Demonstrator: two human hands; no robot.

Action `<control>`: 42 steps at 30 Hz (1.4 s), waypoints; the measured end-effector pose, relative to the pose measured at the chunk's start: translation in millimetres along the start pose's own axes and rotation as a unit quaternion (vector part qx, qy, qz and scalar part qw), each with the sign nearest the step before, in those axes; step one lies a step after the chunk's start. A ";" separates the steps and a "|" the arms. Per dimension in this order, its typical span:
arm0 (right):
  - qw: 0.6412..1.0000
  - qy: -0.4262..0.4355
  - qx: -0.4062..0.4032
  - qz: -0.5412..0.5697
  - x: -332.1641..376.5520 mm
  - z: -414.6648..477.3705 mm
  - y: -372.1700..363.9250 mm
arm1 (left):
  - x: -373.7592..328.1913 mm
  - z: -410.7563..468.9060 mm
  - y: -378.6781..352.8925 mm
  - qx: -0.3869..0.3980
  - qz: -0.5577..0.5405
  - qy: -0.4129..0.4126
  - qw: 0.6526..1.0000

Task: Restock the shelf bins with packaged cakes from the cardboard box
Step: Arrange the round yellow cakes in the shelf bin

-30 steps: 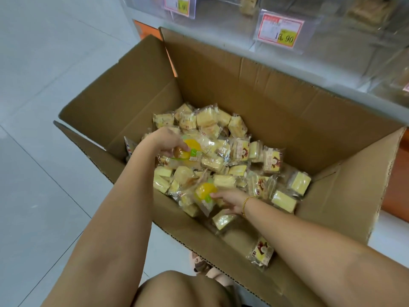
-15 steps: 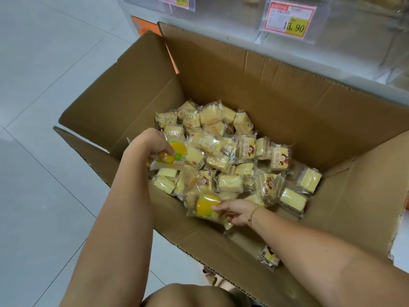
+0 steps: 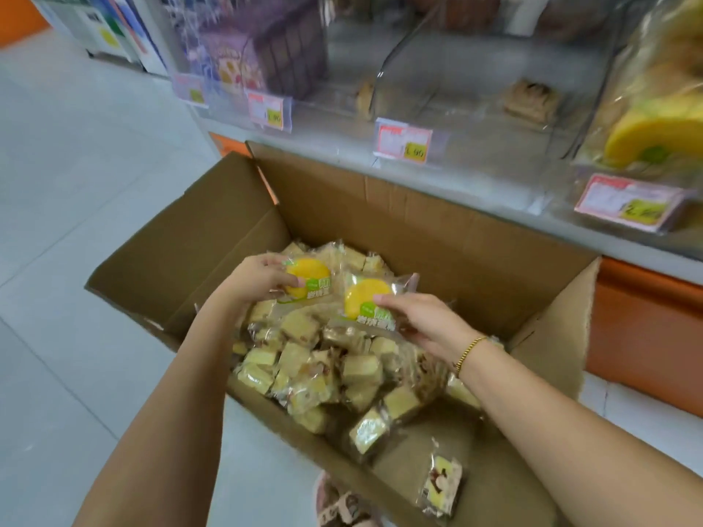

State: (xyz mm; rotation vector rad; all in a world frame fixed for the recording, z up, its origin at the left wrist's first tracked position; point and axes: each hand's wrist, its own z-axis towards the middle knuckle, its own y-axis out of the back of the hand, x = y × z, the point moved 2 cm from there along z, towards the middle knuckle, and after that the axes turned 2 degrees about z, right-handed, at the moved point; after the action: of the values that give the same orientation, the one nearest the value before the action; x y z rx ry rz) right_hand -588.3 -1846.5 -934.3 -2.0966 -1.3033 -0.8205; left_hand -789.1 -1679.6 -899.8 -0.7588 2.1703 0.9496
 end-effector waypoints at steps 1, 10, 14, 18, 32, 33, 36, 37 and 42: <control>0.999 0.036 -0.011 0.004 16.9 -12.0 10.3 | -14.1 -7.8 -2.5 0.003 -0.030 -0.027 0.999; 0.956 0.281 -0.086 -0.007 123.2 -145.9 123.2 | -166.6 -89.5 -52.7 0.083 -0.166 -0.222 0.957; 0.934 0.337 -0.121 -0.005 141.7 -205.5 175.9 | -210.8 -99.0 -85.9 0.177 -0.266 -0.206 0.925; 0.917 0.369 -0.145 0.035 147.9 -250.2 227.7 | -252.4 -106.9 -129.6 0.210 -0.244 -0.212 0.923; 0.887 0.339 -0.268 0.161 196.6 -221.9 372.4 | -374.8 -66.0 -218.5 0.174 -0.140 -0.236 0.946; 0.887 0.342 -0.273 0.148 200.2 -217.8 370.3 | -378.5 -63.8 -224.4 0.178 -0.140 -0.243 0.943; 0.878 0.370 -0.293 0.076 207.3 -202.8 369.7 | -390.8 -60.5 -239.9 0.204 -0.156 -0.281 0.925; 0.876 0.375 -0.299 0.045 208.5 -197.5 370.1 | -396.0 -59.1 -242.1 0.206 -0.147 -0.304 0.918; 0.878 0.363 -0.307 -0.055 208.4 -181.4 371.0 | -405.4 -46.6 -239.2 0.209 -0.050 -0.360 0.908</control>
State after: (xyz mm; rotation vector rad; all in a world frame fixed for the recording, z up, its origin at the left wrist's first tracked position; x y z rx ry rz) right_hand -216.1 -1997.6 -705.0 -1.7975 -0.7914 -2.0406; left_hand -380.3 -1753.5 -673.6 -0.2406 1.5698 0.5491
